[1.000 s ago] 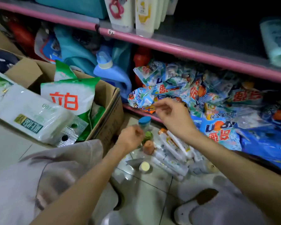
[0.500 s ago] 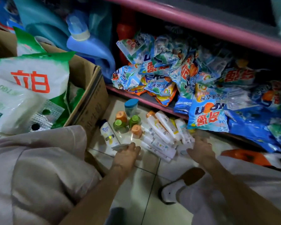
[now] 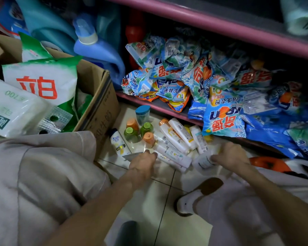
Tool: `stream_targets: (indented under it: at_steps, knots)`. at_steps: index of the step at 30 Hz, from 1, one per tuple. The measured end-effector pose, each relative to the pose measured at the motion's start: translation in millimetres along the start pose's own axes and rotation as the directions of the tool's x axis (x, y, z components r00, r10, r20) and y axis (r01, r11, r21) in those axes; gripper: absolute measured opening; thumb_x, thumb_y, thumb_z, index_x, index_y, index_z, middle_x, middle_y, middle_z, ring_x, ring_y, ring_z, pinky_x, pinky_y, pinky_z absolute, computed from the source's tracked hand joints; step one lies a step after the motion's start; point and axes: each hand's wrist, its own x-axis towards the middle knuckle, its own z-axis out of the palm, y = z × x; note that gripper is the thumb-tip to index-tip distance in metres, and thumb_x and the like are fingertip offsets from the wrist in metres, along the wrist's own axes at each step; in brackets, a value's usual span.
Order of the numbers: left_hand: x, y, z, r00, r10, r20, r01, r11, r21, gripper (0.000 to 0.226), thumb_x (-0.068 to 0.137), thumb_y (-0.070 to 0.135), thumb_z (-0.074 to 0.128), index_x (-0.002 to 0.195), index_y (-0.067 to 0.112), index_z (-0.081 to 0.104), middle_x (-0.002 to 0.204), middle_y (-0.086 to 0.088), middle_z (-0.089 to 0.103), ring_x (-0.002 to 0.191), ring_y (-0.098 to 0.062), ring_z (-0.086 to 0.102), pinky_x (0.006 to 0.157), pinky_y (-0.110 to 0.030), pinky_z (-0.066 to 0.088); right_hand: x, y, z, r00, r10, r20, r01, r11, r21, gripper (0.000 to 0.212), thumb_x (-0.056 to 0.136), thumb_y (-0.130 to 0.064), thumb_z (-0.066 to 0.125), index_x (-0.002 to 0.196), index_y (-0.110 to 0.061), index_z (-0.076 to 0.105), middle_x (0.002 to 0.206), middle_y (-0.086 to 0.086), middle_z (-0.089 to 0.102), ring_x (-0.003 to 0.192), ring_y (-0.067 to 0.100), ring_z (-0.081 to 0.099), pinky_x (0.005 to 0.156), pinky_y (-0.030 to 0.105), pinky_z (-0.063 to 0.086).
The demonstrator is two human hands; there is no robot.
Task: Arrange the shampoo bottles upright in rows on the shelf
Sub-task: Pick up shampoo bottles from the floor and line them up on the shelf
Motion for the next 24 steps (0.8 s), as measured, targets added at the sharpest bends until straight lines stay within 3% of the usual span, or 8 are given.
stream_targets:
  at_steps: [4,6,9,12,16,19,22,24]
  knots:
    - [-18.5,9.5,-40.6,0.987,0.018,-0.157,-0.048,0.982,-0.185,0.043,0.083,0.021,0.063,0.124,0.024,0.051,0.113,-0.007,0.058,0.103,-0.026,0.058,0.079,-0.030,0.046,-31.8,4.9,-46.8,0.994,0.107,-0.003,-0.096,0.904,0.417,0.043,0.063,-0.040,0.080,0.091,-0.013,0.062,0.087,0.007,0.068,0.079,0.025,0.068,0.069,0.037,0.057]
    - [-31.6,12.1,-70.0,0.971,0.038,-0.237,-0.100,0.962,-0.254,0.042,0.081,0.022,0.066,0.121,0.024,0.055,0.103,-0.002,0.061,0.100,-0.021,0.059,0.077,-0.027,0.046,-53.5,7.8,-69.4,0.992,0.127,0.029,-0.110,0.701,0.705,0.041,0.063,-0.033,0.083,0.094,-0.012,0.065,0.090,0.007,0.069,0.076,0.023,0.070,0.057,0.033,0.058]
    - [-58.0,13.9,-117.7,0.925,0.041,-0.378,-0.183,0.920,-0.348,0.036,0.077,0.020,0.068,0.112,0.028,0.061,0.087,0.006,0.055,0.094,-0.016,0.056,0.072,-0.021,0.040,-86.4,7.4,-102.5,0.995,0.091,0.036,-0.072,0.434,0.898,0.035,0.067,-0.025,0.082,0.095,-0.008,0.069,0.090,0.007,0.071,0.077,0.019,0.070,0.052,0.029,0.059]
    - [-83.3,11.5,-158.7,0.852,0.015,-0.524,-0.272,0.868,-0.416,0.033,0.078,0.021,0.071,0.107,0.032,0.063,0.086,0.012,0.051,0.087,-0.011,0.051,0.068,-0.021,0.034,-115.1,2.3,-139.3,0.996,0.063,-0.060,0.040,0.280,0.959,0.022,0.072,-0.020,0.076,0.088,-0.006,0.072,0.088,0.007,0.073,0.080,0.019,0.069,0.056,0.031,0.060]
    - [-99.4,1.3,-189.2,0.743,-0.077,-0.665,-0.384,0.765,-0.517,0.035,0.077,0.024,0.073,0.110,0.033,0.063,0.105,0.008,0.064,0.098,-0.009,0.057,0.083,-0.026,0.044,-144.1,-4.3,-188.3,0.990,0.038,-0.137,0.136,0.016,0.991,0.012,0.080,-0.019,0.067,0.086,-0.009,0.071,0.083,0.007,0.073,0.067,0.019,0.070,0.041,0.017,0.050]
    - [-100.9,0.6,-199.1,0.691,-0.192,-0.697,-0.501,0.568,-0.653,0.036,0.078,0.022,0.074,0.110,0.034,0.064,0.108,0.007,0.066,0.094,-0.003,0.061,0.079,-0.020,0.052,-150.5,-11.7,-222.0,0.995,0.070,-0.066,0.080,-0.220,0.972,0.017,0.085,-0.024,0.062,0.097,-0.011,0.065,0.095,0.012,0.068,0.078,0.033,0.066,0.031,0.011,0.042]
    - [-96.0,3.5,-206.8,0.685,-0.273,-0.676,-0.564,0.390,-0.728,0.033,0.079,0.022,0.074,0.108,0.034,0.065,0.107,0.003,0.067,0.096,-0.015,0.065,0.084,-0.044,0.055,-144.8,-27.1,-246.0,0.999,0.048,0.025,0.000,-0.459,0.888,0.029,0.088,-0.026,0.061,0.109,-0.008,0.059,0.108,0.020,0.059,0.083,0.035,0.064,0.036,0.012,0.046]
    - [-93.5,4.6,-211.1,0.697,-0.292,-0.655,-0.599,0.265,-0.756,0.028,0.080,0.022,0.074,0.103,0.034,0.066,0.107,0.002,0.068,0.091,-0.016,0.068,0.078,-0.040,0.058,-135.8,-39.9,-256.9,0.997,0.053,0.054,-0.015,-0.561,0.828,0.038,0.086,-0.025,0.066,0.118,-0.007,0.057,0.116,0.020,0.057,0.085,0.036,0.065,0.044,0.018,0.054]
